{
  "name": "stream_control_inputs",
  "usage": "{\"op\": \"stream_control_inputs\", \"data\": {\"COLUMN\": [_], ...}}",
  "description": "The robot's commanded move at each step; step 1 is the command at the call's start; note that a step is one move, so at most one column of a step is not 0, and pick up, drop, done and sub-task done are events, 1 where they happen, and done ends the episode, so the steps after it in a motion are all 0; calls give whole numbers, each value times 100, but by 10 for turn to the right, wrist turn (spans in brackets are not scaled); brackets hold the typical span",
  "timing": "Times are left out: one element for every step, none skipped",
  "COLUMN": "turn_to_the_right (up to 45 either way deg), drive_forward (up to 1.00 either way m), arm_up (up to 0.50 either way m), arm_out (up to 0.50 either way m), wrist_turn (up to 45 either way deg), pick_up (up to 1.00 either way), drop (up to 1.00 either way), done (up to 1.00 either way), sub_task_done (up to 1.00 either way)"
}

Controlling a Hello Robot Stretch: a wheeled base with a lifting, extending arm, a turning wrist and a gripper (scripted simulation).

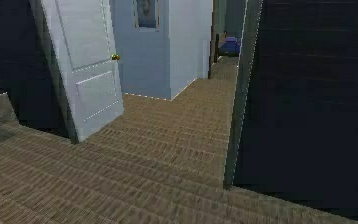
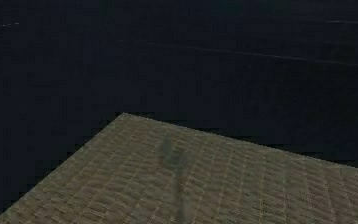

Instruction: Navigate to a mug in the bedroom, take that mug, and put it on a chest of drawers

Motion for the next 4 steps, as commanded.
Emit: {"op": "stream_control_inputs", "data": {"turn_to_the_right": [0,0,0,240], "drive_forward": [100,100,25,0], "arm_up": [0,0,0,0], "arm_out": [0,0,0,0], "wrist_turn": [0,0,0,0], "pick_up": [0,0,0,0], "drop": [0,0,0,0], "done": [0,0,0,0], "sub_task_done": [0,0,0,0]}}
